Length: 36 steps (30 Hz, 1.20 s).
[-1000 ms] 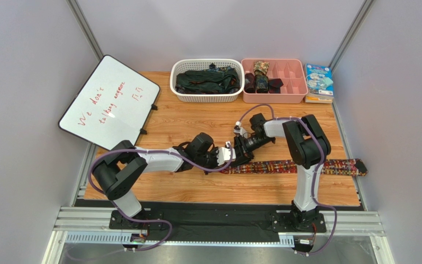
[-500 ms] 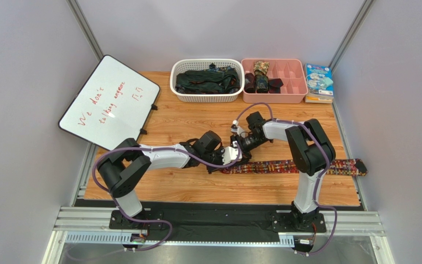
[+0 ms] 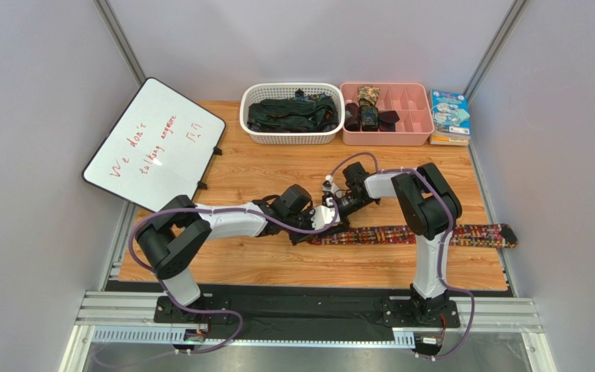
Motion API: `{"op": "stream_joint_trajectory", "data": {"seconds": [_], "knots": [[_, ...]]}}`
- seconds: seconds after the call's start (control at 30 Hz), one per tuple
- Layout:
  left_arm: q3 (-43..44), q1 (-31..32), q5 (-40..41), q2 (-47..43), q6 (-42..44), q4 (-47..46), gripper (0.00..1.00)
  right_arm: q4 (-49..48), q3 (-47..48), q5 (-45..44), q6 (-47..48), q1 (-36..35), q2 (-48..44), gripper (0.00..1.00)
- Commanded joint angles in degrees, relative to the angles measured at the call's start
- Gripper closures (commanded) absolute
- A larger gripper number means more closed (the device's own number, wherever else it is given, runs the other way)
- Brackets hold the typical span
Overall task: Roll the ties
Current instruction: Roll the tie at the center of the board.
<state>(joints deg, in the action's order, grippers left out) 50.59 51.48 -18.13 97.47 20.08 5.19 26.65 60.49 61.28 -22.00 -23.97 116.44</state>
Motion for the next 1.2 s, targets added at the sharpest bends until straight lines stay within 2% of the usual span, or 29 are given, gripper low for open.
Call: {"op": "stream_joint_trajectory", "data": {"seconds": [0.0, 0.07, 0.2, 0.33, 0.4, 0.43, 0.53, 0.6, 0.67, 1.0, 1.1, 1.17], "knots": [[-1.02, 0.64, -0.06, -0.35, -4.07, 0.0, 0.66, -7.76, 1.21, -3.36, -4.1, -3.19, 3.52, 0.89], [-1.37, 0.46, -0.06, -0.61, -5.3, -0.79, 0.59, -7.76, 0.69, -2.48, -4.02, -3.02, 4.4, 1.0], [-4.61, -2.61, -2.16, -2.81, -10.48, -4.83, 0.49, -7.76, -1.69, -1.08, -1.91, -1.09, 4.58, 1.0], [-14.08, -7.97, -8.66, -7.64, -15.14, -21.31, 0.4, -7.15, -3.27, 1.74, 2.21, 1.81, 4.5, 1.0], [-17.0, -8.07, -10.95, -9.4, -15.33, -26.7, 0.39, -6.27, -3.71, 2.7, 3.45, 2.43, 3.71, 1.0], [-19.19, -8.07, -11.48, -9.58, -15.59, -31.51, 0.35, -6.26, -3.8, 2.97, 3.89, 2.52, 3.36, 1.0], [-19.92, -8.07, -14.12, -8.09, -15.24, -34.54, 0.28, -6.09, -3.89, 4.02, 4.6, 2.52, 2.39, 1.0], [-19.48, -8.07, -14.12, -6.25, -15.51, -35.42, 0.27, -5.91, -3.8, 4.82, 5.12, 2.43, 2.04, 1.0], [-18.42, -7.63, -13.34, -4.67, -14.29, -35.78, 0.2, -5.39, -3.62, 5.25, 5.56, 2.43, 2.03, 1.0], [-15.96, -3.06, -10.26, -0.09, -9.44, -36.92, 0.21, -4.24, -5.29, 6.31, 5.91, 3.4, 1.42, 1.0], [-14.65, -1.92, -7.72, 1.75, -8.13, -35.87, 0.29, -4.33, -4.77, 7.01, 5.83, 3.49, 1.59, 1.0], [-12.54, -1.21, -4.39, 3.07, -5.07, -31.93, 0.41, -4.33, -4.33, 7.36, 5.83, 3.49, 1.59, 1.0]]}}
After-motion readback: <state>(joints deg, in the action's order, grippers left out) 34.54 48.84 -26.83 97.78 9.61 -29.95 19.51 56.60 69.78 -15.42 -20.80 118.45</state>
